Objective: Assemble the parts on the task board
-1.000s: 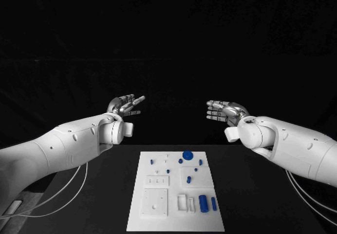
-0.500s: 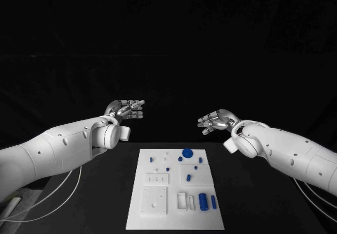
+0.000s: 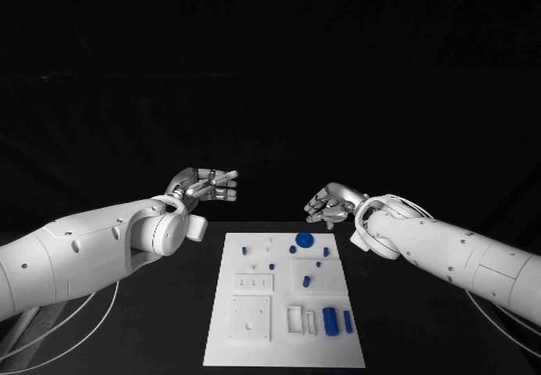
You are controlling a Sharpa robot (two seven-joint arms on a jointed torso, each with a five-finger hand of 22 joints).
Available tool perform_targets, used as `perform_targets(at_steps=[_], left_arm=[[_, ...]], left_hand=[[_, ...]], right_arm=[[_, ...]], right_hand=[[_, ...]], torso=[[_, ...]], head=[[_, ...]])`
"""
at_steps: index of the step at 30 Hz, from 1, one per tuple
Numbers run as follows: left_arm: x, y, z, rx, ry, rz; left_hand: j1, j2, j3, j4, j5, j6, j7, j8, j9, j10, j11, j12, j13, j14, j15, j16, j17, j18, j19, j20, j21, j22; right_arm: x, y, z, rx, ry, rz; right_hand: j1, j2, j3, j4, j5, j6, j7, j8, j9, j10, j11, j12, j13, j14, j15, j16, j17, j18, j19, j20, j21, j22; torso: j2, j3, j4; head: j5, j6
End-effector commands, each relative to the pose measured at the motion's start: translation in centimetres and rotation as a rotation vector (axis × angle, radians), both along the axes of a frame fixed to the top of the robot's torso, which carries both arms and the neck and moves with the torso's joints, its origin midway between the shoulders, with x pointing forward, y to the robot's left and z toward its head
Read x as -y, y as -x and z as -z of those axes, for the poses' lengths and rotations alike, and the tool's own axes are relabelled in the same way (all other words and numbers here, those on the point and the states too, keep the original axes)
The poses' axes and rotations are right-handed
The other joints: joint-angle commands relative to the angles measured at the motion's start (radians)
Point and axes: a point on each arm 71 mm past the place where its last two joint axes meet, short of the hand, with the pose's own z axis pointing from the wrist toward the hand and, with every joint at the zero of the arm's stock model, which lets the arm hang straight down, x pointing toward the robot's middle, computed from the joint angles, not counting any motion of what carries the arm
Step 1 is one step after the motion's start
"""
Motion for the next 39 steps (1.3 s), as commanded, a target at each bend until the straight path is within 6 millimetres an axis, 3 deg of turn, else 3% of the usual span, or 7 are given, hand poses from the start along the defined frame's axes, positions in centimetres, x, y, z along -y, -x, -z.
perform_targets(at_steps=[1,8,10,15,18,24,39], left_arm=[[0.7,0.8,-0.3,0.010,-0.001,0.077],[1.2,2.2,-0.8,0.021,-0.011,0.120],[1.4,2.5,-1.0,0.024,-0.012,0.127],[1.8,3.1,-1.4,0.031,-0.006,0.143],[2.0,3.2,-1.5,0.034,-0.004,0.148],[2.2,3.3,-1.7,0.040,0.000,0.151],[2.0,3.1,-1.8,0.043,0.006,0.146]], left_hand=[[0.001,0.006,-0.004,-0.006,0.005,0.005,-0.001,0.000,-0.001,0.003,0.002,0.001,0.001,0.005,0.003,0.002,-0.001,-0.018,-0.005,-0.006,0.005,0.003],[-0.004,0.006,-0.007,-0.008,0.003,0.005,-0.001,0.000,-0.001,0.004,0.002,0.002,0.001,0.008,0.002,0.005,0.000,-0.018,-0.006,-0.006,0.010,0.006],[-0.006,0.004,-0.008,-0.010,0.004,0.007,-0.002,0.000,-0.001,0.008,0.001,0.002,0.001,0.011,0.000,0.006,0.000,-0.017,-0.005,-0.007,0.014,0.007],[-0.006,0.004,-0.009,-0.011,0.004,0.008,-0.003,0.000,-0.001,0.010,0.000,0.002,0.001,0.013,0.000,0.007,0.000,-0.017,-0.004,-0.008,0.016,0.009],[-0.006,0.004,-0.009,-0.011,0.004,0.008,-0.003,0.000,-0.001,0.010,0.000,0.002,0.001,0.013,0.000,0.007,0.000,-0.017,-0.004,-0.008,0.016,0.009],[-0.008,0.004,-0.009,-0.014,0.004,0.009,-0.003,0.000,-0.001,0.010,0.000,0.002,0.001,0.013,-0.001,0.007,-0.001,-0.018,-0.006,-0.008,0.020,0.010],[-0.011,0.005,-0.010,-0.017,0.004,0.007,-0.002,0.000,-0.001,0.009,0.000,0.002,0.001,0.013,-0.001,0.006,-0.001,-0.018,-0.009,-0.008,0.023,0.012]], right_arm=[[-0.7,0.2,0.1,0.129,0.178,-0.013],[-1.7,0.7,1.1,0.201,0.286,-0.011],[-1.9,0.8,1.4,0.220,0.317,-0.006],[-2.2,1.0,2.0,0.260,0.375,0.016],[-2.3,1.0,2.2,0.271,0.392,0.026],[-2.3,0.9,2.5,0.278,0.416,0.036],[-2.1,0.9,2.8,0.280,0.465,0.065]], right_hand=[[0.007,-0.018,0.002,-0.002,-0.013,-0.002,-0.007,0.004,0.000,-0.012,0.004,0.005,0.002,-0.005,-0.002,0.008,0.004,0.009,-0.006,-0.004,0.009,0.017],[0.044,-0.028,-0.022,-0.001,-0.060,-0.007,-0.010,0.004,0.000,-0.033,0.008,0.005,0.001,-0.001,0.005,0.019,-0.006,0.015,0.004,0.004,0.002,0.045],[0.048,-0.040,-0.002,0.001,-0.068,-0.008,-0.010,0.004,0.000,-0.036,0.009,0.005,0.001,-0.001,0.007,0.027,-0.009,0.017,0.010,0.006,0.000,0.058],[0.047,-0.065,0.059,0.007,-0.117,-0.003,-0.012,0.004,0.000,-0.032,0.009,0.005,0.001,-0.004,0.008,0.043,-0.018,0.015,0.020,0.006,-0.010,0.084],[0.037,-0.084,0.096,0.017,-0.132,0.003,-0.011,0.002,-0.001,-0.027,0.008,0.005,0.001,-0.005,0.009,0.056,-0.022,0.012,0.024,0.006,-0.018,0.105],[0.041,-0.092,0.112,0.027,-0.139,0.006,-0.012,0.004,0.000,-0.024,0.007,0.005,0.001,-0.007,0.009,0.073,-0.033,0.010,0.035,0.005,-0.041,0.151],[0.033,-0.111,0.158,0.045,-0.164,0.023,-0.014,0.004,0.000,-0.012,0.005,0.005,0.001,-0.010,0.008,0.090,-0.043,0.006,0.057,0.004,-0.102,0.239]], torso=[[0.038,0.0010,0.0155],[0.066,-0.0022,0.0382],[0.076,-0.0022,0.0470],[0.098,-0.0015,0.0590],[0.108,-0.0015,0.0620],[0.126,-0.0017,0.0633],[0.149,-0.0061,0.0695]], head=[[-0.002,0.009],[-0.026,0.017],[-0.029,0.019],[-0.037,0.024],[-0.043,0.027],[-0.047,0.036],[-0.060,0.033]])
